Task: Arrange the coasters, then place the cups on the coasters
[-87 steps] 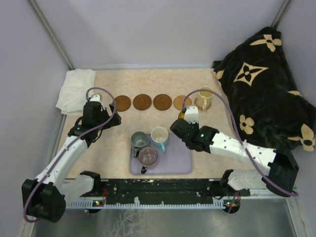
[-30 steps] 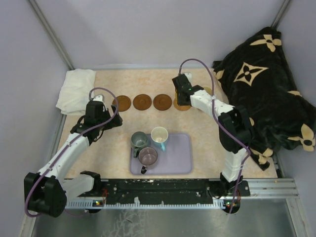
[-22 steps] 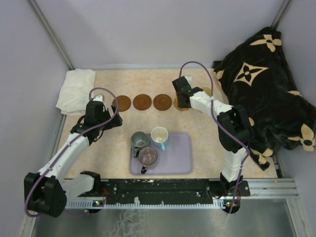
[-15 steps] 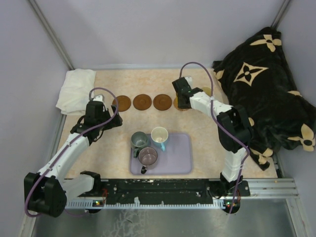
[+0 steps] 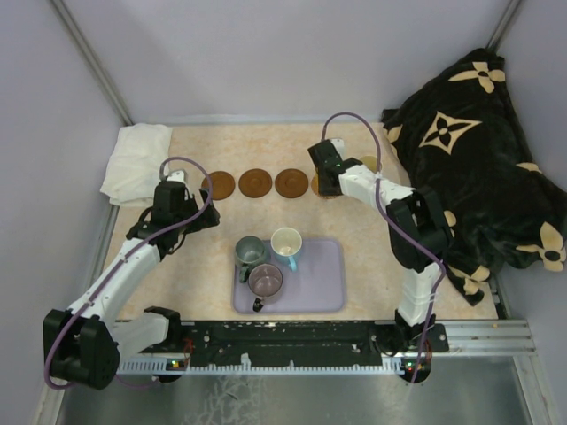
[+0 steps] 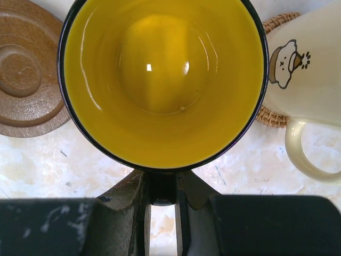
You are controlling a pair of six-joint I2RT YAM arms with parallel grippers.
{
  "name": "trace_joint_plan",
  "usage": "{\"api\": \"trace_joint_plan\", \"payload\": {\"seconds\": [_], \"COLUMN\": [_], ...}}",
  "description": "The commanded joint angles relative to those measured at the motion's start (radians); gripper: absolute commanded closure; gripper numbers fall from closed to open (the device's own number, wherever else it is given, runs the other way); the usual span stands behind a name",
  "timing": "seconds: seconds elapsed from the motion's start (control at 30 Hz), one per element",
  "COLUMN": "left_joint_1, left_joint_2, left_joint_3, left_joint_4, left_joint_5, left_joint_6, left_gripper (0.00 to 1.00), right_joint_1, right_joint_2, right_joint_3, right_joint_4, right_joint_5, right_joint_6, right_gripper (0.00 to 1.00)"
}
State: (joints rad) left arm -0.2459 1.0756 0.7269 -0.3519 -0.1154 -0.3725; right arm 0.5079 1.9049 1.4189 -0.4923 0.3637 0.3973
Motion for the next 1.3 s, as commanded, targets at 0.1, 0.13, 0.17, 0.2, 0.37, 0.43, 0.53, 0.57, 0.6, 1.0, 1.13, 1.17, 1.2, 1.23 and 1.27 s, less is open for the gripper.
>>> {"api": "trace_joint_plan", "payload": {"seconds": [0.1, 0.13, 0.17, 0.2, 0.37, 0.43, 0.53, 0.57, 0.6, 1.0, 1.13, 1.17, 1.2, 1.23, 1.27], "left_joint_1": [0.003, 0.002, 0.002, 0.002, 0.002, 0.002, 0.002, 0.002, 0.002, 0.002, 0.002, 0.002, 0.002, 0.002, 0.002], "left_joint_2": [-0.002, -0.002, -0.002, -0.002, -0.002, -0.002, -0.002, -0.002, -0.002, -0.003, -0.003, -0.002, -0.002, 0.0, 0.0], "left_joint_3": [0.029, 0.029, 0.029, 0.028, 0.027, 0.027, 0.029, 0.028, 0.029, 0.029, 0.026, 0.027, 0.027, 0.027, 0.029], "left_joint_4": [-0.001, -0.001, -0.001, -0.001, -0.002, -0.002, -0.001, -0.001, -0.001, -0.001, -0.001, 0.0, 0.001, 0.002, 0.0], "left_joint_5": [0.005, 0.006, 0.006, 0.006, 0.005, 0.004, 0.003, 0.003, 0.002, 0.005, 0.004, 0.003, 0.006, 0.007, 0.008], "left_joint_6": [0.009, 0.008, 0.008, 0.008, 0.008, 0.008, 0.008, 0.008, 0.008, 0.009, 0.007, 0.007, 0.007, 0.007, 0.007], "left_gripper": [0.01, 0.01, 0.01, 0.01, 0.01, 0.01, 0.01, 0.01, 0.01, 0.01, 0.01, 0.01, 0.01, 0.01, 0.01], "right_joint_1": [-0.004, -0.005, -0.005, -0.005, -0.003, -0.002, 0.002, 0.005, 0.007, 0.011, 0.014, 0.016, 0.019, 0.02, 0.022], "right_joint_2": [-0.001, -0.001, 0.0, 0.0, 0.005, 0.008, 0.009, 0.008, 0.008, 0.015, 0.009, 0.007, 0.004, 0.004, 0.003], "right_joint_3": [0.009, 0.008, 0.006, 0.005, 0.005, 0.005, 0.003, 0.001, -0.001, -0.023, -0.029, -0.032, -0.034, -0.033, -0.032], "right_joint_4": [0.108, 0.113, 0.117, 0.12, 0.124, 0.122, 0.116, 0.115, 0.116, 0.116, 0.112, 0.113, 0.111, 0.109, 0.107], "right_joint_5": [0.049, 0.049, 0.05, 0.049, 0.047, 0.045, 0.048, 0.051, 0.053, 0.045, 0.04, 0.04, 0.04, 0.042, 0.045], "right_joint_6": [0.014, 0.015, 0.015, 0.017, 0.017, 0.02, 0.021, 0.022, 0.023, 0.035, 0.041, 0.041, 0.04, 0.04, 0.039], "right_gripper": [1.0, 1.0, 1.0, 1.0, 1.0, 1.0, 1.0, 1.0, 1.0, 1.0, 0.99, 0.92, 0.85, 0.81, 0.77]}}
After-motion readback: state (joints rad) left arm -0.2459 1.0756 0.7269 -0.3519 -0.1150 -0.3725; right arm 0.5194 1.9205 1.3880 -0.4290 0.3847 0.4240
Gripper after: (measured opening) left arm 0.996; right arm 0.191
